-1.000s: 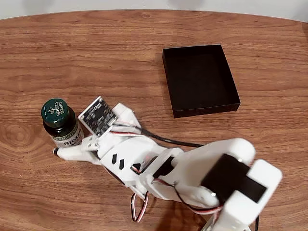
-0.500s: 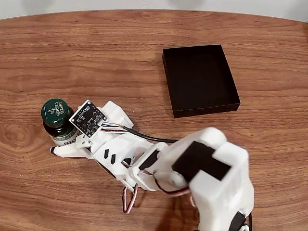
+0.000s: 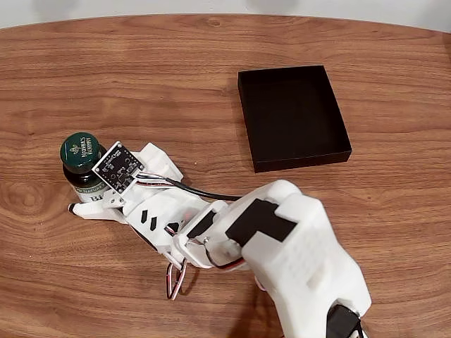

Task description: Pick up the pill bottle and place it in the black box.

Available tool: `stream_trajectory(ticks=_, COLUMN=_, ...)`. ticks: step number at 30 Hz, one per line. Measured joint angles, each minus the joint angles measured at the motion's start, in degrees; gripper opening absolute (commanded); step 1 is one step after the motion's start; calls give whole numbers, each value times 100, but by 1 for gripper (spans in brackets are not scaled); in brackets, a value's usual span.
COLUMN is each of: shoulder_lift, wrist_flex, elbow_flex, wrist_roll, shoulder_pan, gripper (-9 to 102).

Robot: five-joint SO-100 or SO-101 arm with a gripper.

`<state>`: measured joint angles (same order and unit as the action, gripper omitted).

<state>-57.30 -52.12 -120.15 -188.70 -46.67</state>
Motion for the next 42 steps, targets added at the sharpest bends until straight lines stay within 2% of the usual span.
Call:
stream_trajectory(ticks=9, shoulder_lift=53, wrist_flex=0, elbow_flex=158, wrist_roll=237, shoulder_pan=0, gripper=15)
stream_trajectory(ticks=14, shoulder_lift=-123, wrist_flex=9, elbow_flex=-62, wrist_roll=237, shoulder_pan=0, gripper=9)
stream_trajectory(ticks=26, shoulder_lift=-1556, wrist_flex=149, elbow_flex=-1301, wrist_roll=211, shoulder_pan=193, gripper=6)
stream_trajectory(ticks=32, shoulder_lift=-2417, wrist_flex=202, elbow_flex=-1723, wrist_roll=211, shoulder_pan=703, gripper=5)
stream_trajectory(ticks=42, shoulder_lift=-3023, wrist_flex=879, elbow_flex=-1784, wrist_roll=466, shoulder_pan=2118, gripper=5)
